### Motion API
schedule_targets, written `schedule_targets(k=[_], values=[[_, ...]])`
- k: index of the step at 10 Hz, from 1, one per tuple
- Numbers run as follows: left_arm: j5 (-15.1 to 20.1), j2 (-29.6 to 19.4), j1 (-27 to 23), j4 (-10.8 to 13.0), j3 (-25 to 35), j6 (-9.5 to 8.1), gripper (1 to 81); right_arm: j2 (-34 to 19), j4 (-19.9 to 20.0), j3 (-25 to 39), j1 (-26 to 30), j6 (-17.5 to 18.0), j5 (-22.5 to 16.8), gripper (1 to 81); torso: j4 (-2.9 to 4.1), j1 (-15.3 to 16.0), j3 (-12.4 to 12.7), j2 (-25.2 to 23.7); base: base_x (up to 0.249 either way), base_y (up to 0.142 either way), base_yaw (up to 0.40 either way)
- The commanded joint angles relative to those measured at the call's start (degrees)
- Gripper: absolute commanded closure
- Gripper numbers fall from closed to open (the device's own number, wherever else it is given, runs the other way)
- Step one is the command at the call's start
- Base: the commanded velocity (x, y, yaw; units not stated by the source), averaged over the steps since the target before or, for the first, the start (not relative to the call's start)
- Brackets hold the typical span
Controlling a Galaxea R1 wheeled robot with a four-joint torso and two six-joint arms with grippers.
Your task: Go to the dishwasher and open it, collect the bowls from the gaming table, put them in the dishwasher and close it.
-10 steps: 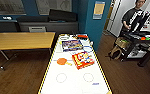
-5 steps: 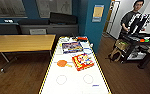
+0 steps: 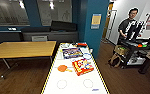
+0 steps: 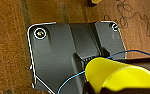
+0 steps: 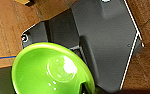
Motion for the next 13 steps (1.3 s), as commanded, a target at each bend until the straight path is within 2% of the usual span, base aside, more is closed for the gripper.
schedule_targets(k=[1,5,10,13], values=[[1.4,0.5,-1.3,1.0,-1.5,0.18,81.1,0.3,-0.7,-0.8,1.9,-0.5,-2.8,81.1,0.00,0.0,0.0,0.0,0.000,0.000,0.000],[1.4,3.5,-0.9,1.1,-5.9,0.27,81.1,2.9,-0.7,-3.6,1.9,-1.3,-2.8,81.1,0.00,0.0,0.0,0.0,-0.048,0.000,0.000],[1.5,5.0,-0.6,2.0,-7.0,0.27,81.1,3.0,-0.8,-4.4,1.6,-1.4,-2.8,81.1,0.00,-0.1,0.0,-0.1,-0.115,0.000,0.000],[1.4,7.8,-0.1,2.3,-12.2,0.27,81.1,3.0,-0.7,-4.4,1.6,-2.0,-2.7,81.1,0.00,-0.1,0.0,-0.1,-0.132,0.000,0.000]])
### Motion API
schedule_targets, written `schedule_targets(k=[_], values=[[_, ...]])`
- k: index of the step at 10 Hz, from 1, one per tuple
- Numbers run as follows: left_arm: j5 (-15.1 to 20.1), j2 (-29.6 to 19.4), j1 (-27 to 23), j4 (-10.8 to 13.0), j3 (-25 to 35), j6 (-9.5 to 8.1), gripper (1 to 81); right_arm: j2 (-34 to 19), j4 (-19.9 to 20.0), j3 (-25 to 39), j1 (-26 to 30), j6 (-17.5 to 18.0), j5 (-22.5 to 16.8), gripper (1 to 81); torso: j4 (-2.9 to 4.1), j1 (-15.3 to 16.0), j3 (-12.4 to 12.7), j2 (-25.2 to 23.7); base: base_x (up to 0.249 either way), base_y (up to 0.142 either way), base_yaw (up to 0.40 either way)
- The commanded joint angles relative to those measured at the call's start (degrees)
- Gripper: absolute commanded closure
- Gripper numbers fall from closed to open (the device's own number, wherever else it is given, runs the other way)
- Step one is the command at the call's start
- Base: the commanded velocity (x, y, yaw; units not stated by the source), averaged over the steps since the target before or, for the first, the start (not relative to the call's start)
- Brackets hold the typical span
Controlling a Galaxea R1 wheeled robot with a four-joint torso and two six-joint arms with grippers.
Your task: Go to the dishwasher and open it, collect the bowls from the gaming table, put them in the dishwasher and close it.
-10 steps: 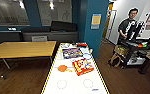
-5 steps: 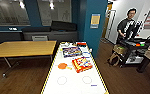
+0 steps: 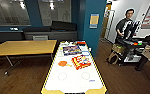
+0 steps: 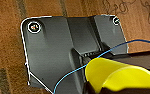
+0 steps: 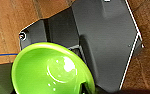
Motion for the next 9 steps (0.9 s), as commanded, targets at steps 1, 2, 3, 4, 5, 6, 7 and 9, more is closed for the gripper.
schedule_targets(k=[1,2,3,4,5,6,7,9], values=[[1.8,1.3,-1.2,1.1,-4.3,0.24,81.1,0.0,-0.6,0.2,1.9,-0.8,-2.7,81.1,0.00,0.0,0.0,0.0,-0.140,0.000,0.000],[1.8,1.6,-1.1,1.2,-4.8,0.24,81.1,0.1,-0.6,0.2,1.9,-0.8,-2.7,81.1,0.00,0.0,0.0,0.0,-0.142,0.000,0.000],[1.8,1.9,-0.9,1.2,-5.1,0.24,81.1,0.1,-0.6,0.2,1.9,-1.0,-2.7,81.1,0.00,0.0,0.0,0.0,-0.142,0.000,0.000],[1.8,2.0,-0.8,1.2,-5.1,0.24,81.1,0.1,-0.6,0.2,1.9,-1.5,-2.7,81.1,0.00,0.0,0.0,0.0,-0.143,0.000,0.000],[1.8,2.2,-0.7,1.2,-5.1,0.24,81.1,0.2,-0.6,0.2,1.9,-1.6,-2.7,81.1,0.00,0.0,0.0,0.0,-0.143,0.000,0.000],[1.9,2.5,-0.5,1.1,-5.1,0.24,81.1,0.3,-0.6,0.2,1.9,-2.0,-2.7,81.1,0.00,0.0,0.0,0.0,-0.143,0.000,0.000],[1.9,2.8,-0.5,1.0,-5.3,0.24,81.1,0.3,-0.6,0.2,1.9,-2.3,-2.8,81.1,0.00,0.0,0.0,0.0,-0.143,0.000,0.000],[1.8,4.7,-0.4,1.0,-7.5,0.24,81.1,0.3,-0.6,-0.6,1.9,-2.6,-2.8,81.1,0.00,0.0,0.0,0.0,-0.143,0.000,0.000]])
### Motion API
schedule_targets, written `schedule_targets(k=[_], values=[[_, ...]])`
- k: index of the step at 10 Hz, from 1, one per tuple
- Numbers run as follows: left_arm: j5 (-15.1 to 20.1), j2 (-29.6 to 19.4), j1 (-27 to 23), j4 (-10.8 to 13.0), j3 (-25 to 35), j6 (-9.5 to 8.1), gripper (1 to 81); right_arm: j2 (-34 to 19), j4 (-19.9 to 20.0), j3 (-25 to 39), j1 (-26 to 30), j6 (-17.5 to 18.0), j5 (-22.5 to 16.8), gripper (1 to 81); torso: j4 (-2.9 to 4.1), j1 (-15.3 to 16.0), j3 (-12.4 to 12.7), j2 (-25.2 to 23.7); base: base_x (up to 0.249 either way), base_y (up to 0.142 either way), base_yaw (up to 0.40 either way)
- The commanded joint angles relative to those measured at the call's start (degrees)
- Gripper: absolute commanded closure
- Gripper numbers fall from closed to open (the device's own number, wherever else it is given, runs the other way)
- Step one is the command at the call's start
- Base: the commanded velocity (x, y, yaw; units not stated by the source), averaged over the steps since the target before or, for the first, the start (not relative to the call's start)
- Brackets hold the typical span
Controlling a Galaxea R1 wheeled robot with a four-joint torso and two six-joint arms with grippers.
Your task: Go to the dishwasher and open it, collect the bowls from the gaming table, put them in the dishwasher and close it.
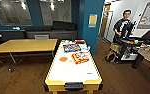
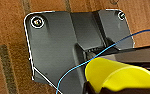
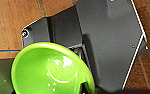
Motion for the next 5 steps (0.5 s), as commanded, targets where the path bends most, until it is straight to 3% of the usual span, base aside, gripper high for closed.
schedule_targets(k=[1,5], values=[[1.9,2.6,-1.5,0.7,-3.9,0.24,81.1,-0.2,-0.6,-0.6,2.2,-1.0,-2.8,81.1,0.00,0.0,0.0,0.0,-0.143,0.000,0.000],[1.9,5.1,-1.5,0.7,-7.5,0.24,81.1,0.1,-0.5,-1.1,1.9,-1.2,-2.9,81.1,0.00,0.0,0.0,0.0,-0.143,0.000,0.000]])
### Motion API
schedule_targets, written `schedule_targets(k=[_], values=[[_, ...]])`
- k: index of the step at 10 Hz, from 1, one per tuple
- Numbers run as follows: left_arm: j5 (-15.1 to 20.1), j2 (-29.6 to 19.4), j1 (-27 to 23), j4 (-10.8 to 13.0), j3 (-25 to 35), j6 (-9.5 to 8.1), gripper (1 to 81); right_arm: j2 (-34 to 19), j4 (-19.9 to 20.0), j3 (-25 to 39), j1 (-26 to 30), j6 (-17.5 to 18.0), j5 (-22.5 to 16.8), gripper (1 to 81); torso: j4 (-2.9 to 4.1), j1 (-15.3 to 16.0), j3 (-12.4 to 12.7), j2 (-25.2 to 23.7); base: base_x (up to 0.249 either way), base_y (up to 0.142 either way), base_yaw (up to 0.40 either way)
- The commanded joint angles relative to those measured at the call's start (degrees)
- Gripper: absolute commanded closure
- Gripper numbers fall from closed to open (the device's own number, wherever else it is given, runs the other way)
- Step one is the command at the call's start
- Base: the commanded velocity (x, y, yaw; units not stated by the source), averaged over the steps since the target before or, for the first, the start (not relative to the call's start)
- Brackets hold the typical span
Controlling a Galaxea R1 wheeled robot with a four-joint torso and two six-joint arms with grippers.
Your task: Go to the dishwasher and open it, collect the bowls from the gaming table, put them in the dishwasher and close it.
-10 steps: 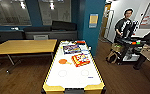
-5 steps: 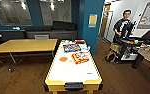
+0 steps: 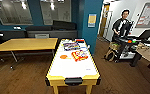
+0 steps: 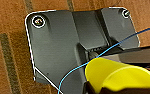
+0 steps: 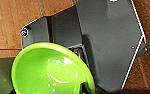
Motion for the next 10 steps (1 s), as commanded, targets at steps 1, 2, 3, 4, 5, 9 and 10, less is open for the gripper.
schedule_targets(k=[1,2,3,4,5,9,10], values=[[2.2,0.5,-1.5,0.6,-0.4,1.12,81.1,-0.4,-0.6,0.0,1.4,-0.1,-2.7,81.1,0.00,0.0,0.0,0.0,-0.143,0.000,0.000],[2.2,0.7,-1.5,0.6,-0.4,1.38,81.1,-0.3,-0.6,0.0,1.1,-0.1,-2.7,81.1,0.00,0.0,0.0,0.0,-0.143,0.000,0.000],[2.1,0.7,-1.5,0.6,-0.4,1.56,81.1,-0.3,-0.6,0.0,1.0,-0.1,-2.7,81.1,0.00,0.0,0.0,0.0,-0.143,0.000,0.000],[2.1,0.7,-1.4,0.6,-0.4,1.64,81.1,-0.3,-0.6,-0.1,0.9,-0.1,-2.7,81.1,0.00,0.0,0.0,0.0,-0.143,0.000,0.000],[2.1,0.8,-1.4,0.6,-0.5,1.65,81.1,-0.3,-0.6,-0.2,0.9,-0.1,-2.7,81.1,0.00,0.0,0.0,0.0,-0.143,0.000,0.000],[2.2,1.3,-1.4,1.1,-0.5,1.91,81.1,-0.1,-0.6,-0.2,0.9,-0.1,-2.7,81.1,0.00,0.0,0.0,0.0,-0.144,0.000,0.000],[2.1,1.4,-1.4,1.2,-0.5,2.17,81.1,-0.1,-0.6,-0.2,0.9,-0.1,-2.7,81.1,0.00,0.0,0.0,0.0,-0.143,0.000,0.000]])
